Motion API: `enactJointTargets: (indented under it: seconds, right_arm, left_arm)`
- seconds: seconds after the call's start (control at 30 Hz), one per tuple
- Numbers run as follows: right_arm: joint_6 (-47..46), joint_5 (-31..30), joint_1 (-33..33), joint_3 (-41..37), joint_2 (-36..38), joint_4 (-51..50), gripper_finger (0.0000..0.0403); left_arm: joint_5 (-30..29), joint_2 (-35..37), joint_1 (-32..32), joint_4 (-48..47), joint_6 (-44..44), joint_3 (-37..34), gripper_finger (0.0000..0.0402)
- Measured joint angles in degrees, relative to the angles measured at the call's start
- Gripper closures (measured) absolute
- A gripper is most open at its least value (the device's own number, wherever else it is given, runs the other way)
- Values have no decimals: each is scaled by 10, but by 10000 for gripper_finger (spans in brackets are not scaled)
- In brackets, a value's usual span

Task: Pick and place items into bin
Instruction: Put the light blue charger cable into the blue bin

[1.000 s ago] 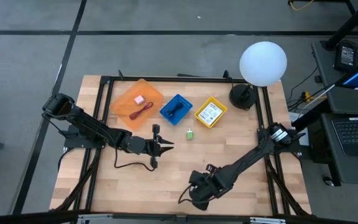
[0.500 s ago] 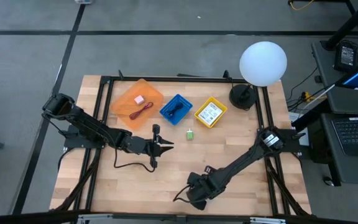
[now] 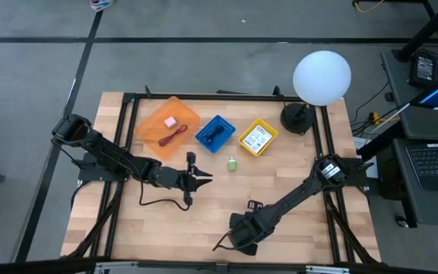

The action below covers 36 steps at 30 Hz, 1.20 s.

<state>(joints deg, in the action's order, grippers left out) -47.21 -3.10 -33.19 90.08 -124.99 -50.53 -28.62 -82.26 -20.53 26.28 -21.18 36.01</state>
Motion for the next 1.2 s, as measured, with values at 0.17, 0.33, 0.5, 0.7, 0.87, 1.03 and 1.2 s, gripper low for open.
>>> enactJointTargets:
  seconds: [0.17,0.33,0.5,0.7,0.87,1.03,1.2]
  right_arm:
    - [13,-22,2,-1,-1,-5,333]
    - [43,-40,7,-3,3,-13,383]
    - [70,-51,7,-4,13,-6,383]
    - [99,-133,9,-9,60,-21,383]
    - [102,-195,7,-63,119,2,383]
    - [111,-232,8,-178,202,139,383]
    - [150,-288,7,-291,286,284,383]
  left_arm:
    - [0,0,0,0,0,0,334]
    - [0,0,0,0,0,0,336]
    - [0,0,0,0,9,0,338]
    - [4,0,0,-4,11,0,338]
    - [34,0,-1,-8,32,0,336]
    - [46,0,-1,-9,36,0,339]
    - [48,0,-1,-8,50,0,340]
